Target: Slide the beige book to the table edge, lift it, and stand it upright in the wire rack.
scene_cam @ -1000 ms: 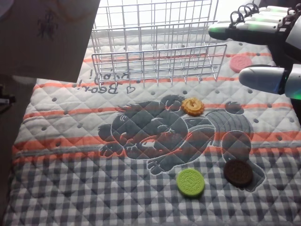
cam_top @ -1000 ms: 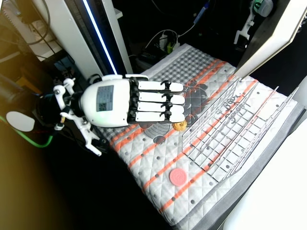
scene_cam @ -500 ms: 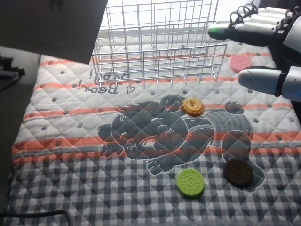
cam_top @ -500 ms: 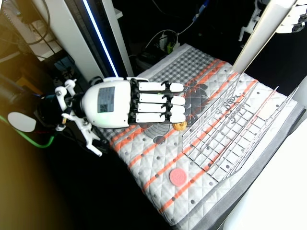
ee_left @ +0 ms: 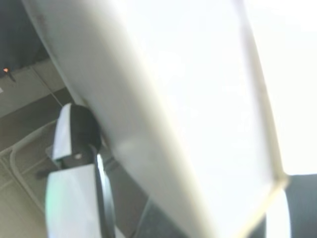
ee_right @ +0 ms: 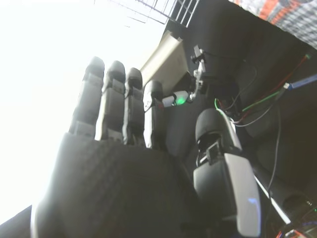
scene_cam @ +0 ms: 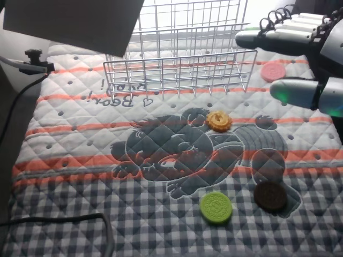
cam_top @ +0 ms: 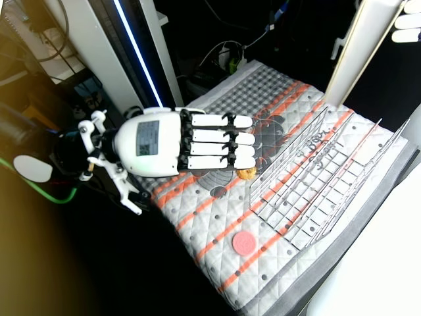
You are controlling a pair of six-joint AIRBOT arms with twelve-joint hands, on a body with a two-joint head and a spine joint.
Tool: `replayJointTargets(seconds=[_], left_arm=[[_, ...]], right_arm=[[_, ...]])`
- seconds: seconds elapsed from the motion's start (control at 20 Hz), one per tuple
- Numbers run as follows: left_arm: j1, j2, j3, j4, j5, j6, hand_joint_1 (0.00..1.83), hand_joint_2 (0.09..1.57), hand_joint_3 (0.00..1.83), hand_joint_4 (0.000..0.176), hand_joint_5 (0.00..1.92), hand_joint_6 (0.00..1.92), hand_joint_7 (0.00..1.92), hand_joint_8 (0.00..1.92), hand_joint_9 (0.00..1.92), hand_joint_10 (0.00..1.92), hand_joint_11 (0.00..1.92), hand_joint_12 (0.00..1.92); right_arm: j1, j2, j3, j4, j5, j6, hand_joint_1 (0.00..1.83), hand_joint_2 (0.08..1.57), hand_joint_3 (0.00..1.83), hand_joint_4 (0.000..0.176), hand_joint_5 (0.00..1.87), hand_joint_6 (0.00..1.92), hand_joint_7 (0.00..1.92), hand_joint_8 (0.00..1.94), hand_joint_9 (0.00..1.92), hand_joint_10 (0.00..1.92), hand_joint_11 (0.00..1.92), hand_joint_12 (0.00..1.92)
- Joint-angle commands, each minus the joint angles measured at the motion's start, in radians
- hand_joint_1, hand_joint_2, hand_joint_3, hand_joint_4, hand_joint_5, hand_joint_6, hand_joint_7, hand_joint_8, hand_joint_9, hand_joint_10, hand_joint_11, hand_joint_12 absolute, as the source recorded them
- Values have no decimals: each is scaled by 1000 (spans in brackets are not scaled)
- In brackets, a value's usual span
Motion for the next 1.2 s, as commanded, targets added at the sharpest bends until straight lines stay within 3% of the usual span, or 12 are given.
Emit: replayJointTargets(seconds=[0.0,0.05,0.1,0.2,0.35,0.45,0.55,0.75,0.8,1.0,1.05,1.15], left_arm=[[-20,3,14,-17,-110,-18,1205,1177,0,0,873,1081,876,1292,943,1173,820,1420],[-25,-2,20,-17,-104,-19,1204,1177,0,0,875,1072,872,1302,932,1164,806,1410],[-33,-11,30,-14,-93,-19,1200,1188,2,0,863,1077,843,1351,896,1163,770,1404],[-43,-25,44,-10,-82,-22,1199,1193,1,0,847,1083,842,1364,897,1116,770,1387],[-47,-46,60,-6,-61,-27,1208,1204,2,0,770,1149,877,1344,923,1125,795,1392],[-41,-63,71,-7,-49,-34,1198,1203,0,0,806,1131,856,1350,894,1131,767,1380],[-40,-80,85,-7,-35,-38,1196,1199,0,0,834,1112,840,1357,889,1122,778,1338],[-50,-95,105,1,-6,-41,1219,1173,0,0,865,1031,904,1292,985,1066,866,1302],[-61,-98,110,10,0,-41,1219,1173,1,0,861,1032,908,1291,990,1068,862,1304],[-83,-113,122,28,6,-37,1223,1144,0,0,910,994,968,1166,971,1044,764,1354],[-82,-118,125,28,5,-37,1218,1145,1,0,905,1020,964,1155,964,1041,741,1379],[-74,-129,129,27,8,-37,1221,1139,0,0,933,969,962,1166,962,1041,753,1362]], right_arm=[[7,-4,4,37,119,2,178,1390,2,40,253,3,285,3,278,8,252,18],[7,-5,4,37,119,2,179,1398,5,45,259,5,272,0,271,4,252,17],[7,-8,6,37,119,2,164,1395,3,37,252,2,278,2,268,2,244,12],[7,-15,11,37,119,2,141,1371,0,58,250,1,294,5,262,3,229,4],[7,-21,17,36,120,2,132,1366,0,63,245,1,288,2,264,3,235,6],[7,-24,19,36,122,2,125,1351,0,90,253,3,296,4,272,5,194,0],[7,-25,20,36,123,2,130,1353,0,78,245,0,290,1,262,0,184,0],[7,-27,21,35,124,2,137,1366,0,85,241,0,298,3,280,6,217,13],[7,-29,22,34,124,2,136,1361,0,94,241,0,296,1,280,5,205,8],[7,-39,29,34,125,2,149,1356,0,79,240,1,307,6,278,3,215,10],[7,-43,32,34,126,2,133,1347,0,94,237,0,299,2,270,0,196,1],[7,-45,34,34,131,2,113,1352,0,87,237,1,293,0,277,3,214,9]])
